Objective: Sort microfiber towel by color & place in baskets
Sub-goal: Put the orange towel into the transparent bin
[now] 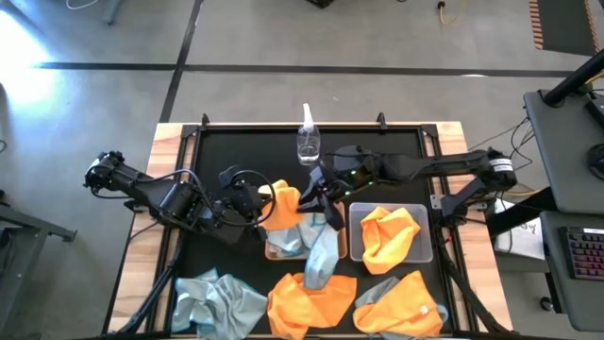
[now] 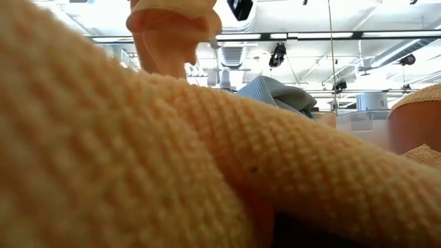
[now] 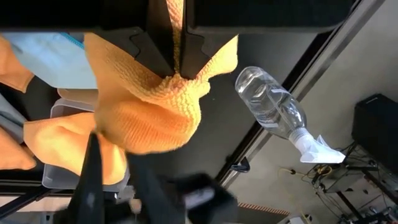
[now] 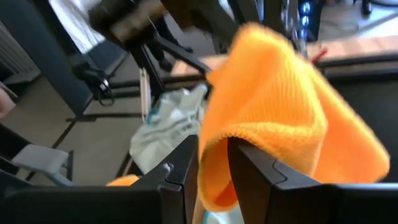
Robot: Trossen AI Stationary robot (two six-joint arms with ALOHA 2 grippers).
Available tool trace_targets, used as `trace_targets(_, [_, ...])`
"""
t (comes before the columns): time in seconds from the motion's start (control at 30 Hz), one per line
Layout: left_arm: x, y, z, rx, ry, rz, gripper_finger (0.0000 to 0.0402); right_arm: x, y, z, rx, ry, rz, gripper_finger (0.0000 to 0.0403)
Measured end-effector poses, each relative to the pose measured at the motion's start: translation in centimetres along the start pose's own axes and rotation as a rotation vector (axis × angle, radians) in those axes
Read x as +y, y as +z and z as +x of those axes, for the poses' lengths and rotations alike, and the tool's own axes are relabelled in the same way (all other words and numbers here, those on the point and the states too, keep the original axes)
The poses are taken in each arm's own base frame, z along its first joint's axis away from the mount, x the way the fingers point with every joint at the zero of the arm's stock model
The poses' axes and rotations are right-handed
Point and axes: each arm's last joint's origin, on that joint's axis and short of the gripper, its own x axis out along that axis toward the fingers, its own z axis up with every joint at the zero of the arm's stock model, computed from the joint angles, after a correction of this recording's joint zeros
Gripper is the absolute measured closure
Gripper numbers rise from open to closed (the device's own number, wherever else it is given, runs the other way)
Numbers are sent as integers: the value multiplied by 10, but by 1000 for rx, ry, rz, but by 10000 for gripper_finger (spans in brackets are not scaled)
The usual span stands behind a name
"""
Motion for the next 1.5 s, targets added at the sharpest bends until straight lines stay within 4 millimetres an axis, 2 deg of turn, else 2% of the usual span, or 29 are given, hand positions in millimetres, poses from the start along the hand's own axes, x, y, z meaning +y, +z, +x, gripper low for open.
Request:
trace_targets(0.2, [0, 0, 0, 1, 0, 0, 400, -13, -16, 27, 73, -12, 29, 321])
trace_targets(0.43, [0, 0, 0, 3, 1, 3, 400, -16, -7, 39, 58, -4, 14, 321])
trace_targets(0.7, [0, -1, 0, 4, 1, 4, 400, -15, -2, 38, 45, 4, -14, 326])
trace_targets(1.1, [0, -1, 0, 6, 1, 6, 400, -14, -2, 37, 53, 4, -17, 390])
trace_targets(1.5, [0, -1, 0, 7, 1, 2, 400, -9, 4, 27, 43, 20, -20, 394])
